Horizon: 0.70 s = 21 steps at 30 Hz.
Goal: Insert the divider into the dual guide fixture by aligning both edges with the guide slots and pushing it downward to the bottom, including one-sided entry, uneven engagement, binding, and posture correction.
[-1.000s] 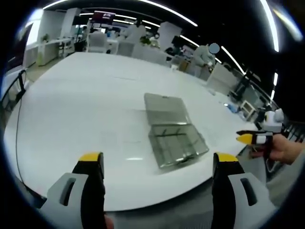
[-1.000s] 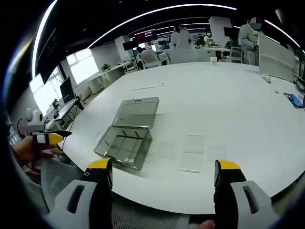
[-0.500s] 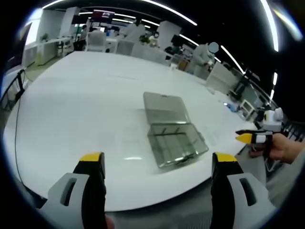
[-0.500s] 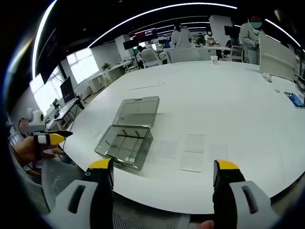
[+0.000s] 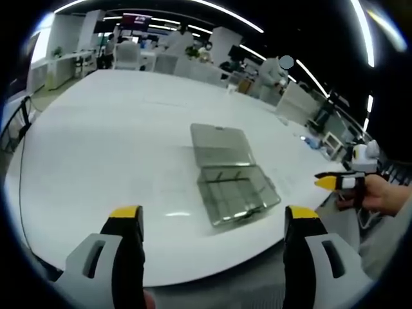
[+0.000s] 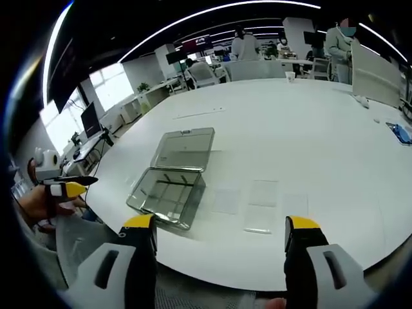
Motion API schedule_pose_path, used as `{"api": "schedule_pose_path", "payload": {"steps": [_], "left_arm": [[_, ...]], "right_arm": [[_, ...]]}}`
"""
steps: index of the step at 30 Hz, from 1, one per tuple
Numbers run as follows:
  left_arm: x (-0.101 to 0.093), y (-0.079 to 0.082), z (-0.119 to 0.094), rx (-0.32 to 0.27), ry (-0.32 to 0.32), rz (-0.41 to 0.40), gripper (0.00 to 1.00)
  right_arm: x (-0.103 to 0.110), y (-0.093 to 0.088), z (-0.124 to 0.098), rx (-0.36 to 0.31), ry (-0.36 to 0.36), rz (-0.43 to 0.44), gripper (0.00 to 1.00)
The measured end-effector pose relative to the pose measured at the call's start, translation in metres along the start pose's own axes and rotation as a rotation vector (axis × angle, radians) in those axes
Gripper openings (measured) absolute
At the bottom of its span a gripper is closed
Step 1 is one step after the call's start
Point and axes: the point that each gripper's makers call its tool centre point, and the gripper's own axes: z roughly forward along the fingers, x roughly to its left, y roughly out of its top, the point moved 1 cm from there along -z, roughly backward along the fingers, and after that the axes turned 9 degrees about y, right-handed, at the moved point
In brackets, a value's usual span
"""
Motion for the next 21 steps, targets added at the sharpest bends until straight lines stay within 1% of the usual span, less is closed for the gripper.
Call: {"api": "schedule_pose_path", "payload": {"steps": [9, 13, 21], "left_arm": [[-0.001, 0.002, 0.002, 0.0, -0.008, 0.008, 0.86], [-0.001, 0.003, 0.002, 0.002, -0.01, 0.012, 0.86], [-0.005, 0.005, 0.004, 0.004, -0.019, 0.026, 0.84]], "right_arm": [[-0.005, 0.0, 0.01, 0.025, 0.011, 0.017, 0.71], [-0.009, 0.0, 0.015, 0.04, 0.01, 0.023, 0.69], [-0.017, -0.001, 0.023, 0.062, 0.005, 0.025, 0.6]]}}
